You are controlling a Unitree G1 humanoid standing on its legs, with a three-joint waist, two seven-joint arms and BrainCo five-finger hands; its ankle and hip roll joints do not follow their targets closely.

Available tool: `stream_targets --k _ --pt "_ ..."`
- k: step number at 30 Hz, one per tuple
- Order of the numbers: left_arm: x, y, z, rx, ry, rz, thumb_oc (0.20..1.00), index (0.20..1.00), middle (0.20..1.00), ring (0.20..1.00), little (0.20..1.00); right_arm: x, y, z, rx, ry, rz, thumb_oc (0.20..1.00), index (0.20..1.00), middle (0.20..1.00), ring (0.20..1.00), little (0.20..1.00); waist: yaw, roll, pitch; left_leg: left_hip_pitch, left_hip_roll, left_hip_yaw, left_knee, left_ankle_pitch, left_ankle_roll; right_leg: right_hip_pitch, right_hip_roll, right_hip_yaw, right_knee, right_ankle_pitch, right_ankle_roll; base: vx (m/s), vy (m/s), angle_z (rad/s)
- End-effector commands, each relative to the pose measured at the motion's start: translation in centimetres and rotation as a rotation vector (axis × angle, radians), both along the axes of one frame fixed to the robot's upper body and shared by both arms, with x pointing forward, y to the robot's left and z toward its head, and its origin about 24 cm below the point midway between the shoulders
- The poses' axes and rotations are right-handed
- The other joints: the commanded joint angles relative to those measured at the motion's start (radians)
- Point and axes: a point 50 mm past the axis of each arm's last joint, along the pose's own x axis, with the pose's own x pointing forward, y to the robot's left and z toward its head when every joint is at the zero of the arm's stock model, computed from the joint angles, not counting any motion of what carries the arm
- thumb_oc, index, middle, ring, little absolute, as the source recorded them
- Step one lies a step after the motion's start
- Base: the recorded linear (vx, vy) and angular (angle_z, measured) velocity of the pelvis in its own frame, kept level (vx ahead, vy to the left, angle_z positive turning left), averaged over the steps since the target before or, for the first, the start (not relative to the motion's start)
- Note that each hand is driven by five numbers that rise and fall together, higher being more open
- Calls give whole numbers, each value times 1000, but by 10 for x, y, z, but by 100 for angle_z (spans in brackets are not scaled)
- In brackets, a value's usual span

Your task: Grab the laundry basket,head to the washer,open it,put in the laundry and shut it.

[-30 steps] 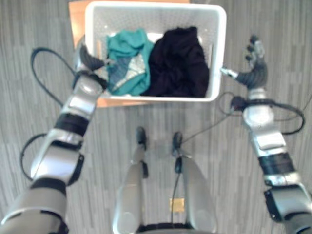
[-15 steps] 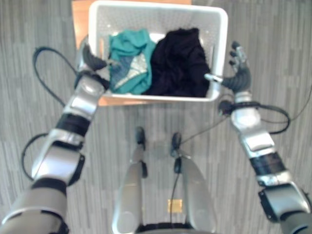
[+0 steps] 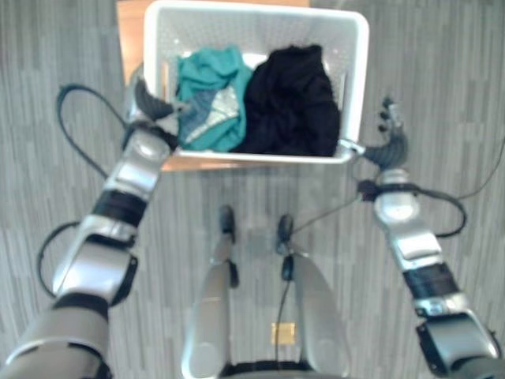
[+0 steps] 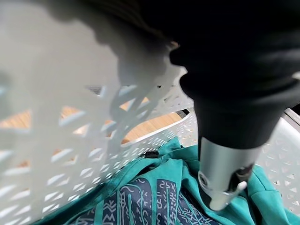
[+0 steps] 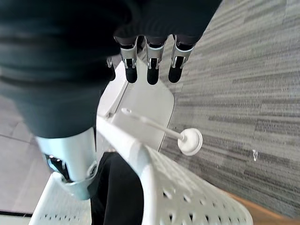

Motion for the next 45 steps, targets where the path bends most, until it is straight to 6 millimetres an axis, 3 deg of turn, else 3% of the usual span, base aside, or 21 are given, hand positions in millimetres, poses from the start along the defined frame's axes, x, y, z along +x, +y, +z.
stream_targets --k 1,21,36,45 --pt "0 -3 -4 -15 -28 9 1000 1000 1000 1000 1000 -8 -14 -1 53 -39 -61 1000 1000 1000 1000 1000 12 -2 -69 -39 55 -38 108 -135 -34 37 -74 0 -181 92 92 0 0 0" --pt "1 -12 -1 -21 -32 -26 1000 1000 1000 1000 1000 23 2 5 75 15 -42 1000 1000 1000 1000 1000 45 15 -71 -52 49 -47 105 -129 -32 25 -80 -12 -177 93 89 0 0 0" --pt "3 -22 0 -44 -33 -63 1000 1000 1000 1000 1000 47 41 16 80 69 95 1000 1000 1000 1000 1000 73 23 -66 -58 44 -48 111 -126 -31 26 -83 -16 -177 95 87 0 0 0" --pt "4 -25 3 -38 -37 -87 1000 1000 1000 1000 1000 53 50 17 76 110 160 1000 1000 1000 1000 1000 80 20 -61 -61 45 -48 110 -123 -34 23 -85 -22 -173 94 85 0 0 0"
